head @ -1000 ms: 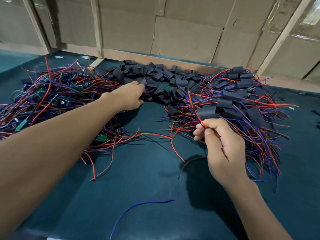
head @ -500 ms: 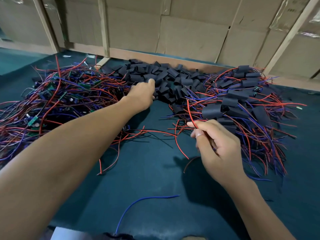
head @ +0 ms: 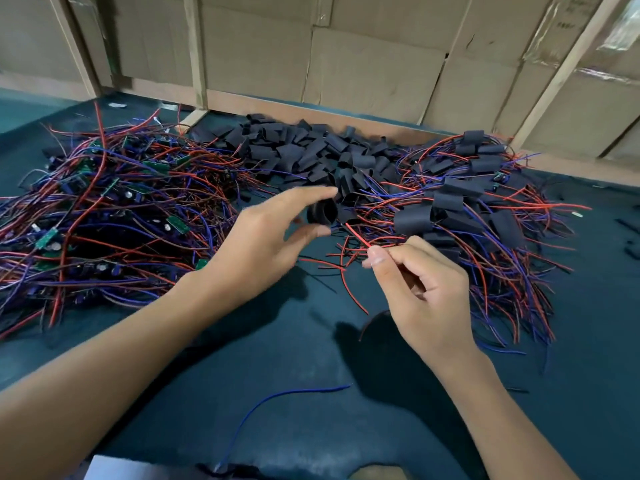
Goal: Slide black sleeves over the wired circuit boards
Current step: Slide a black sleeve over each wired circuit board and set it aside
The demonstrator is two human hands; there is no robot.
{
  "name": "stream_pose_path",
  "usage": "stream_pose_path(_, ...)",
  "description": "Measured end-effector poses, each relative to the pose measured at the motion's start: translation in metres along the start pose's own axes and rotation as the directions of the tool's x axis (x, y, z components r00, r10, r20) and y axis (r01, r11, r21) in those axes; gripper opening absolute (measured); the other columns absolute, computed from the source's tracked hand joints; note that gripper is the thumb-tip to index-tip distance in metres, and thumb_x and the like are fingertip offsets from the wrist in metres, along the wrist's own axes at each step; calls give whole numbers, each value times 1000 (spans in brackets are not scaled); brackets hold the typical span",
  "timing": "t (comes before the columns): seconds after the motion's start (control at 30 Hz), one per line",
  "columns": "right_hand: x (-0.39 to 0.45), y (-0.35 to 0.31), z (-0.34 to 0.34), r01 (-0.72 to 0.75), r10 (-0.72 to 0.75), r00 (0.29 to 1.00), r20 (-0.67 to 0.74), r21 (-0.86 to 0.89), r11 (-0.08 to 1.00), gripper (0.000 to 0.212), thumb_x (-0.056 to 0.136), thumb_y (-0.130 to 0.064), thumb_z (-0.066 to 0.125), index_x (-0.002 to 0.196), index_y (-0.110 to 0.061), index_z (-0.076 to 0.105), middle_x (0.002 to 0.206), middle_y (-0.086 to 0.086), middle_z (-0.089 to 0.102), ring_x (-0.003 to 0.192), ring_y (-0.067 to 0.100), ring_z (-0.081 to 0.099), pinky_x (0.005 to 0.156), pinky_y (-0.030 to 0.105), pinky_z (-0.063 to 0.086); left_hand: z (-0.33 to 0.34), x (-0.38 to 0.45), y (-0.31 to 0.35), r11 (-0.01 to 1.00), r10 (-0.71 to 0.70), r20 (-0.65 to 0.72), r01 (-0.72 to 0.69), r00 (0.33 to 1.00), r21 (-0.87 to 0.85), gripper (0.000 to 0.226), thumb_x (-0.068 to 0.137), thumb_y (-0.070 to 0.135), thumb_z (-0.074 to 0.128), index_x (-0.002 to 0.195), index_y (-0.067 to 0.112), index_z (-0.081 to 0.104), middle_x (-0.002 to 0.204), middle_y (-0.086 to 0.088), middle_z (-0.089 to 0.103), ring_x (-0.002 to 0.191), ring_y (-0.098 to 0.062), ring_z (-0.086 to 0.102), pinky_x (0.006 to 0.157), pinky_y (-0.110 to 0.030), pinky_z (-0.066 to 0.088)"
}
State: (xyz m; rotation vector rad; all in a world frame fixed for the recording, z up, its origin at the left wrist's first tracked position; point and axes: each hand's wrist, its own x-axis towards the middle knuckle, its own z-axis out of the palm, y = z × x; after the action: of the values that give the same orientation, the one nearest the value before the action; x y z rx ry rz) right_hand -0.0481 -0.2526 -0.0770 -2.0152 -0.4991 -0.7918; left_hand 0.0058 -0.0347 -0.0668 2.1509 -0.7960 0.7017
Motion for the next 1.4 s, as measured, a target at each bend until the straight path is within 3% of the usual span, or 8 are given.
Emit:
stream_pose_path(0.13,1,-3,-5,17,-20,999,35,72,997,32,96,-20,62,71,-2,69,66,-16,47,62,8,43,64,14,29,-4,-10,7,923,350,86,-359,933,142,41,98,15,67,135,0,58,139,-6,60,131,-20,57,97,-45,51)
stream_pose_path(0.5,-1,8,0,23,-21,994,111,-19,1000,24,95,-25,68,76,-10,73,67,-6,54,63,11,50,64,26,37,6,-11,15,863,441,45,-437,896,254,19,96,0,61,109,7,74,112,0,73,104,-19,71,76,-43,50)
stream_pose_path(0.6,-1,8,0,22,-4,988,157,-111,994,19,95,-37,65,91,-21,75,82,-11,69,81,8,63,84,36,42,5,-10,10,876,412,3,-398,911,273,23,94,-4,58,103,7,76,97,3,75,84,-20,72,71,-42,48)
stream_pose_path(0.7,-1,9,-3,-13,38,988,153,-159,987,17,91,-35,68,100,-23,73,93,-25,69,97,-9,58,94,23,39,3,-9,5,904,352,-71,-320,933,283,24,93,-6,56,102,5,75,89,2,74,77,-20,70,72,-43,48)
stream_pose_path(0.87,0,12,-15,-43,40,989,140,19,999,6,86,-10,66,88,-15,69,72,-6,65,66,17,57,63,28,46,0,-8,0,917,299,-121,-250,946,312,18,99,2,56,100,3,74,92,0,74,72,-24,66,76,-44,48)
stream_pose_path(1.0,1,8,-12,-105,90,989,119,121,987,16,87,-11,69,101,-18,70,78,-10,66,64,9,56,62,13,42,1,-9,2,972,82,-252,-22,964,232,14,96,10,63,103,12,75,85,7,71,80,-10,50,77,-43,49)
stream_pose_path(1.17,1,15,-3,-217,218,974,61,-30,976,23,88,-25,72,109,-32,66,91,-22,72,78,6,69,67,8,45,0,-9,-8,969,-61,-225,112,972,220,13,97,11,66,108,15,72,90,7,73,80,-6,51,83,-39,42)
stream_pose_path(1.4,5,22,-13,-232,225,973,-61,-303,924,23,87,-43,76,103,-32,64,60,-22,60,64,3,60,63,8,40,1,-8,-11,957,20,-157,26,987,288,16,100,11,60,113,12,69,104,2,73,95,-17,62,84,-38,41)
